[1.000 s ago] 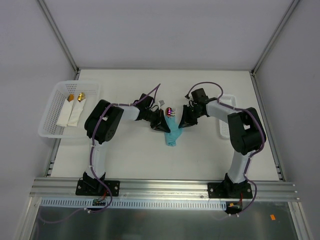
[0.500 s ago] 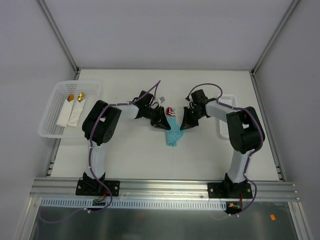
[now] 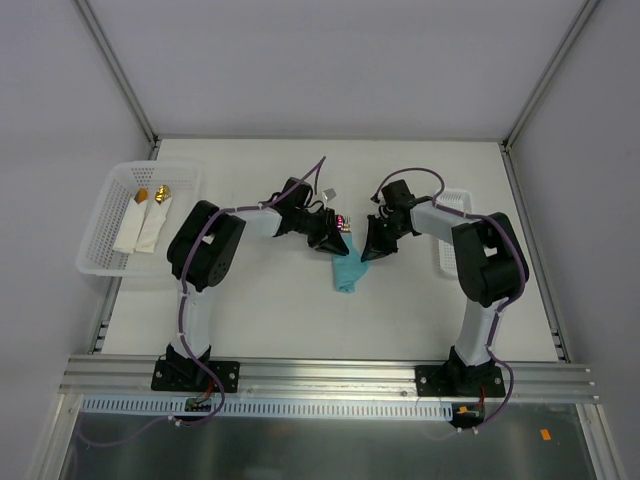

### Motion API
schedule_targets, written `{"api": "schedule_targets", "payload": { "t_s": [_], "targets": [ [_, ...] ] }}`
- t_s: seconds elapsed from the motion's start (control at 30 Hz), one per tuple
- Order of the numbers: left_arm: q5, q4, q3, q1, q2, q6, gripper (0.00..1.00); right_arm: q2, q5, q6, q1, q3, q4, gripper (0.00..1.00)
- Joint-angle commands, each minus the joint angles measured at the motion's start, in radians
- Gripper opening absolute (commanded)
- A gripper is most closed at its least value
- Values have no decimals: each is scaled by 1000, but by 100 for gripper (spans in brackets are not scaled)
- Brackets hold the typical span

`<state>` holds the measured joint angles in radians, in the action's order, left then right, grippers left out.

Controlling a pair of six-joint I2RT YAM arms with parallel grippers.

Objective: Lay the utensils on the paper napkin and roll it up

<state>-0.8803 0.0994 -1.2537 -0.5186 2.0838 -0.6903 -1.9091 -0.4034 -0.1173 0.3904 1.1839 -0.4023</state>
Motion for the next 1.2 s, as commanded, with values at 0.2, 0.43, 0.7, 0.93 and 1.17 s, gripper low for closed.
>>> {"api": "schedule_targets", "payload": {
  "t_s": [0.2,0.43,0.7,0.93,1.17],
  "targets": [
    [21,48,-18,-12,87,-35,16,-8,26,22,10,33,-40,0],
    [67,13,-10,-12,120,-8,10,40,38,13,7,57,-79,10],
    [103,-43,-10,-12,122,37,8,245,3,-45,-36,118,-110,31],
    [99,-50,-13,-12,119,41,8,265,-144,-156,-13,92,-1,26],
    [87,-52,-16,-14,121,40,8,190,-187,-211,10,-46,106,25]
  ]
}}
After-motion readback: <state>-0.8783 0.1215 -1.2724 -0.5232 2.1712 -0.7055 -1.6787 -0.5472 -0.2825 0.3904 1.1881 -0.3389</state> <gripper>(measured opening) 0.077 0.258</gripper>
